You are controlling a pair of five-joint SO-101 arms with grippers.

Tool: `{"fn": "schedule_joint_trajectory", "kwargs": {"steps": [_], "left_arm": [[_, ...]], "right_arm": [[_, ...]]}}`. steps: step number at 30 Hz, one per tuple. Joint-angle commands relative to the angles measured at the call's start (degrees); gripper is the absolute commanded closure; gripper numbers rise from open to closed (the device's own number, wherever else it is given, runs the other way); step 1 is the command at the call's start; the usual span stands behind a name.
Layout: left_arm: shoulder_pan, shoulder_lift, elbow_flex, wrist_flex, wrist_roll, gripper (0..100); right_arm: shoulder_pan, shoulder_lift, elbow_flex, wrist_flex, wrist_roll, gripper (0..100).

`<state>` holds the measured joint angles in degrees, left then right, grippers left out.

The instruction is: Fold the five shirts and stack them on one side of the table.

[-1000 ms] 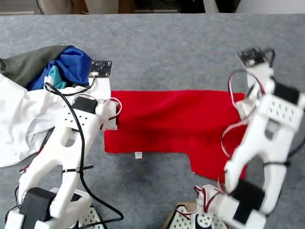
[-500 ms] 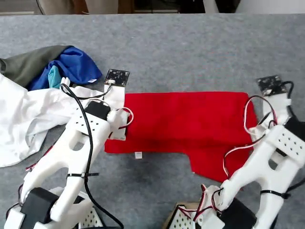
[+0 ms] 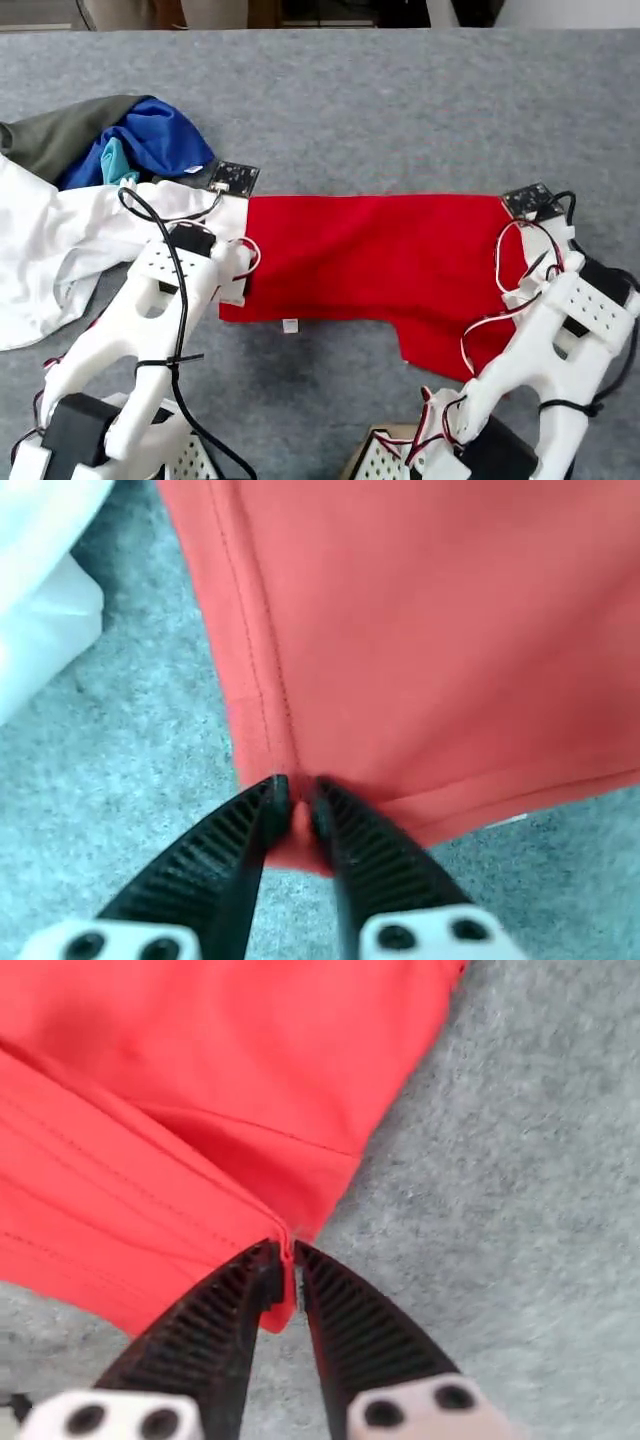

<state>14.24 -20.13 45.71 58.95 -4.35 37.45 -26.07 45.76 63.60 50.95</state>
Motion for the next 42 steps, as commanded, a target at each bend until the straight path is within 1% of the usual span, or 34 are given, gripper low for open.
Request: {"fn": "schedule_joint_trajectory", "kwargs": {"steps": [1,2,5,7,9,10,12,13,14,16,17,19,23,27,30,33,37,42], "left_arm": [[-0.70,-1.80,-1.14,3.16,0.18,80],[-0.62,-1.80,-1.93,4.48,0.70,78],[-0.70,-1.89,-5.98,8.26,-0.35,78],[-0.79,-1.89,-10.02,11.25,-1.05,79],[-0.88,-1.89,-14.68,13.98,-0.88,83],[-0.97,-1.89,-16.88,14.77,-0.79,87],[-1.41,-1.36,-20.75,14.77,-0.70,96],[-1.41,-1.19,-22.07,14.07,-0.09,99],[-1.41,-1.10,-22.51,13.01,1.49,97],[-1.32,-0.48,-22.68,10.02,6.15,96],[-1.32,0.22,-22.68,8.18,7.82,97],[-1.32,2.59,-22.51,5.01,9.32,98],[-0.97,10.15,-22.42,1.67,10.37,98],[0.26,19.38,-21.10,-3.78,10.55,98],[0.18,24.75,-21.98,-6.59,10.55,98],[0.18,28.00,-22.51,-9.67,10.55,98],[0.53,29.23,-22.51,-12.13,10.55,98],[0.26,29.23,-22.51,-12.84,10.55,98]], "right_arm": [[1.71,-1.71,-0.13,-2.20,1.67,85.9],[1.80,-1.71,-0.57,-2.29,1.67,80.3],[0.48,-1.71,-3.03,-0.79,1.14,65.7],[-1.19,-1.71,-5.49,0.79,-1.93,63.6],[-3.38,-1.63,-8.13,1.93,-6.24,67.8],[-4.97,-1.63,-9.10,2.55,-7.91,72.3],[-9.36,-1.19,-9.98,3.25,-11.69,86.8],[-11.65,-1.10,-9.71,2.81,-14.07,95.5],[-14.11,-1.10,-8.92,1.76,-16.35,99.8],[-18.68,-0.57,-6.81,-0.97,-20.40,94.5],[-20.44,0.04,-5.76,-2.73,-21.98,94.6],[-22.73,2.07,-3.74,-6.51,-24.00,98.2],[-23.52,8.92,-1.10,-11.69,-24.97,99.6],[-23.34,14.46,-0.48,-11.43,-27.96,99.6],[-23.34,14.73,-0.40,-8.18,-27.60,99.7],[-23.34,11.47,0.31,-5.89,-27.52,99.7],[-23.34,4.79,5.58,-5.98,-24.09,99.7],[-23.34,-3.03,14.02,-5.98,-19.43,99.7]]}}
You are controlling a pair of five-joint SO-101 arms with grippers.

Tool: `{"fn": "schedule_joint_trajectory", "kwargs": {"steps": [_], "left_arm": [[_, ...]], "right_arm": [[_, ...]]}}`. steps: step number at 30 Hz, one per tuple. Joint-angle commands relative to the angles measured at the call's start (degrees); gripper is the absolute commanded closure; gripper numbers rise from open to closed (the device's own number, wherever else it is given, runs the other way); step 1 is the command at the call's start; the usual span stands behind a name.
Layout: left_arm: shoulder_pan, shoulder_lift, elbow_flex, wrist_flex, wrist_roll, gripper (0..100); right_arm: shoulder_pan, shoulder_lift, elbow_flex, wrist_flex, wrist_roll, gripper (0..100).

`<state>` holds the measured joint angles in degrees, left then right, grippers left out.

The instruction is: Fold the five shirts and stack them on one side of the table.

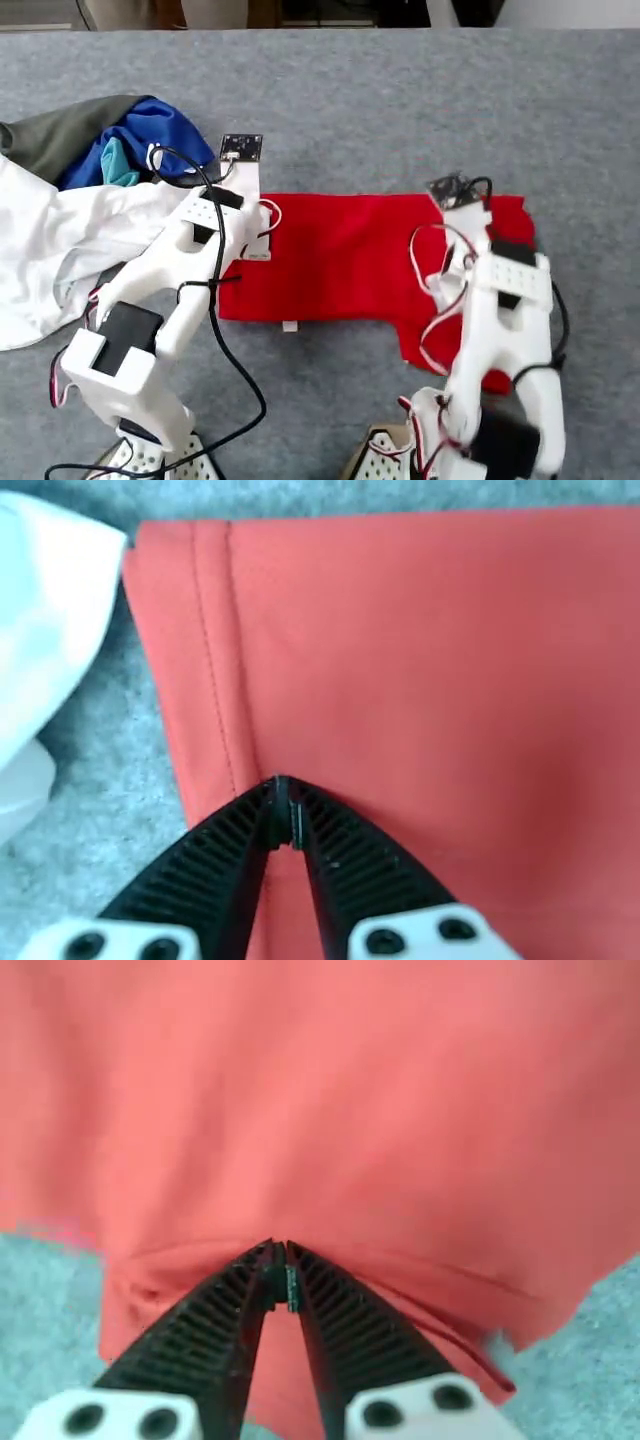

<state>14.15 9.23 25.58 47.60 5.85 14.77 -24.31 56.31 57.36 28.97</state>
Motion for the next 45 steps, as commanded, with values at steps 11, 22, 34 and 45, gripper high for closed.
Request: {"fn": "schedule_joint_trajectory", "kwargs": {"steps": [11,22,34,45], "left_arm": [[0.18,-0.04,-2.29,-1.32,0.26,98],[0.35,-0.04,-2.02,-1.23,0.26,98],[0.26,-0.04,-1.85,-0.97,0.26,98],[-0.09,-0.57,-2.73,5.36,-0.09,98]], "right_arm": [[7.60,-30.37,9.63,18.64,24.44,99.7],[13.23,-43.65,12.18,4.92,24.97,99.7],[15.43,-26.86,17.36,5.98,30.68,99.7],[19.74,-28.35,17.63,7.30,43.43,99.7]]}}
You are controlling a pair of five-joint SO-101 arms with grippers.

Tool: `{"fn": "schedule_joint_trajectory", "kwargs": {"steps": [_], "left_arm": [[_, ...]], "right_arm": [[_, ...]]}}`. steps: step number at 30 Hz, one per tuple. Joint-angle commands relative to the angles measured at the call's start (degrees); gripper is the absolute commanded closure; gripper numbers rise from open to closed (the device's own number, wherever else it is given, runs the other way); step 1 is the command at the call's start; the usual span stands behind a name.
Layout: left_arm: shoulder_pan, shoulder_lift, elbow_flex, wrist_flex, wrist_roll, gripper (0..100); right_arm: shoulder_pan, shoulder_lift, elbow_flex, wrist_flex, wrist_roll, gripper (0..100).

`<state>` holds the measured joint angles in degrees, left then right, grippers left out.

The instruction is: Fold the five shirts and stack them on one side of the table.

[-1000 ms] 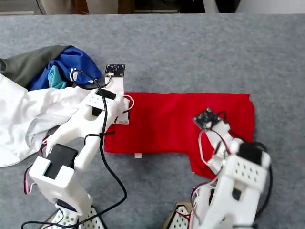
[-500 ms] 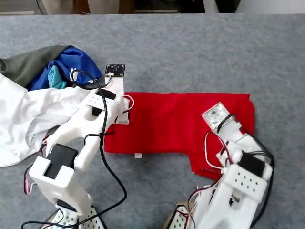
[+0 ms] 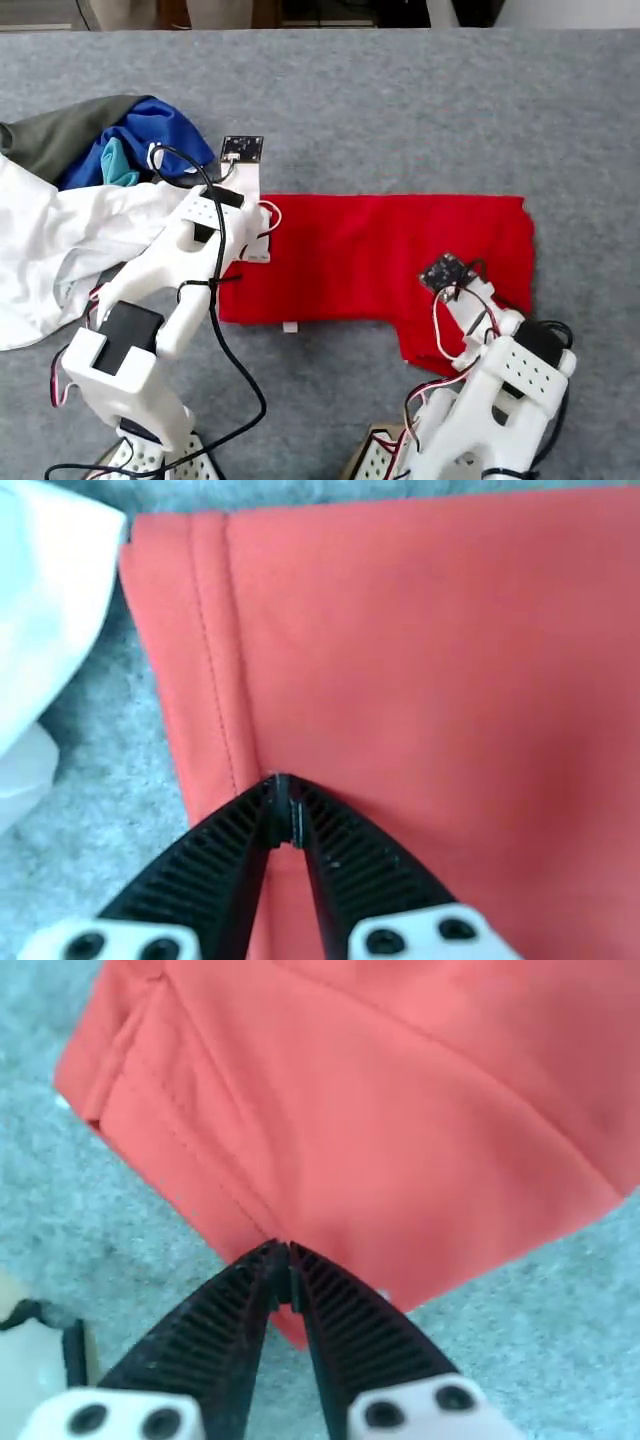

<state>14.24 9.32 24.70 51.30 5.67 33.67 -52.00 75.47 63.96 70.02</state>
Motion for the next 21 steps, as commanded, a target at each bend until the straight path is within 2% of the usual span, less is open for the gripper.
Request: {"fn": "schedule_joint_trajectory", "kwargs": {"steps": [1,8,11,15,18,21], "left_arm": [[-0.53,-0.66,-2.73,2.73,0.00,98],[-1.76,-0.66,-13.63,14.77,0.00,98],[-1.41,-0.66,-19.60,20.40,-1.85,98],[-1.14,-0.48,-28.31,27.60,-1.93,98],[-2.02,0.40,-29.01,25.58,-2.11,98],[-4.75,3.38,-24.44,16.26,-2.11,98]], "right_arm": [[0.84,-0.66,-2.24,0.79,3.16,99.7],[2.86,-0.75,-13.85,8.62,10.46,99.7],[1.98,-0.31,-16.04,2.81,8.00,99.7],[-1.71,-0.22,-17.63,-10.20,-0.09,99.7],[-5.93,1.54,-22.02,-13.71,-4.04,99.6],[-9.27,8.92,-26.95,-14.77,-7.21,99.6]]}}
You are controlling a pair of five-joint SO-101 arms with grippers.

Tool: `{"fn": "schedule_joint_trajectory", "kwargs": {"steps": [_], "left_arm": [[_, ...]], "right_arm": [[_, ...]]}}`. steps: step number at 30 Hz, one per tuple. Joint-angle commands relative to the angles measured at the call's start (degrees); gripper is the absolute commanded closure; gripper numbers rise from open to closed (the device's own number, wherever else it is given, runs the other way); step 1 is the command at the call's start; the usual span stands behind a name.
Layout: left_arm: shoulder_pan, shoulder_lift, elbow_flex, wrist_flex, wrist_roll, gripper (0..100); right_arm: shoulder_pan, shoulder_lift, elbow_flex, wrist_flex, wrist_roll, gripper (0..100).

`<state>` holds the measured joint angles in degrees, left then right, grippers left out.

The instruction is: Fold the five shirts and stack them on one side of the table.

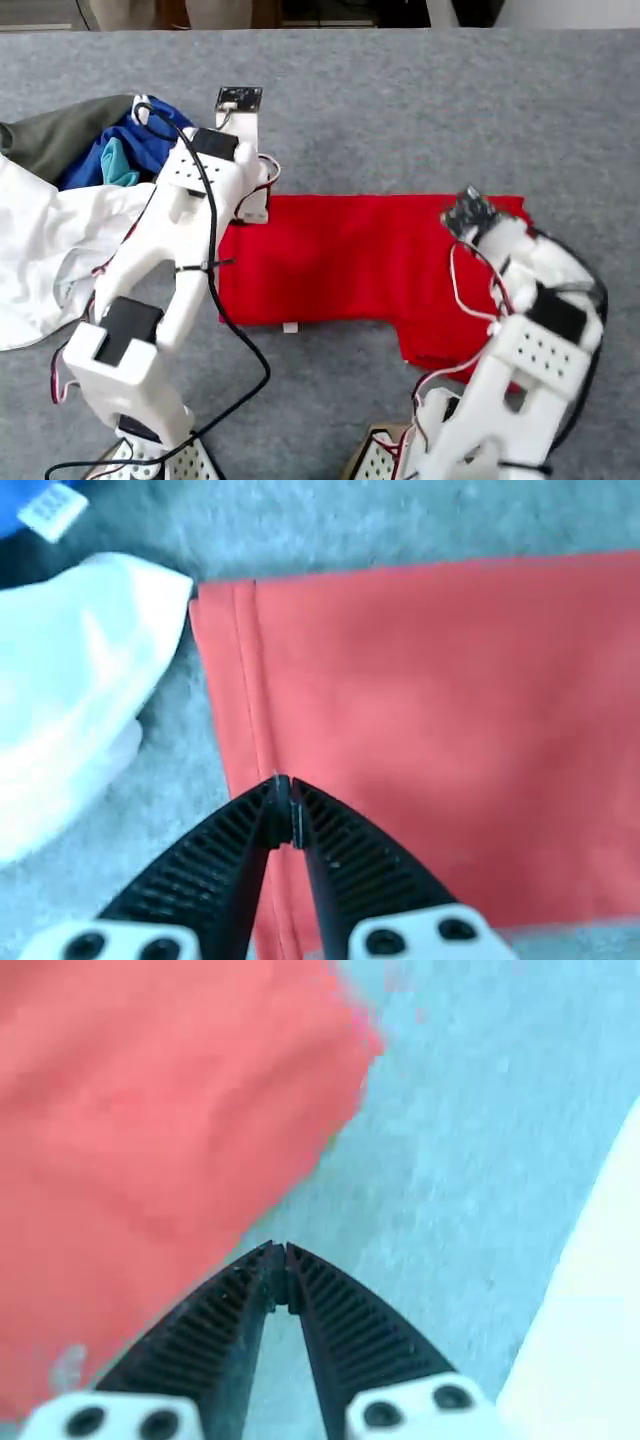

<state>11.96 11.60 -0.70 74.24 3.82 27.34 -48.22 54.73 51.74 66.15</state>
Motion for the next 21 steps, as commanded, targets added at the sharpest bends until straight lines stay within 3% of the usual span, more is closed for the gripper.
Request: {"fn": "schedule_joint_trajectory", "kwargs": {"steps": [1,11,17,21], "left_arm": [[-3.34,2.33,2.11,-8.79,-0.18,98],[-4.75,10.24,3.87,-14.07,-0.18,98],[-4.84,12.88,2.81,-16.00,-0.18,98],[-5.80,12.70,2.37,-16.26,-0.53,98]], "right_arm": [[-3.12,8.92,-8.04,-3.78,-4.84,99.6],[0.92,50.86,-31.52,-4.57,-20.92,99.6],[3.38,65.80,-40.22,-4.84,-21.45,99.6],[4.26,67.47,-42.68,-2.02,-21.45,99.6]]}}
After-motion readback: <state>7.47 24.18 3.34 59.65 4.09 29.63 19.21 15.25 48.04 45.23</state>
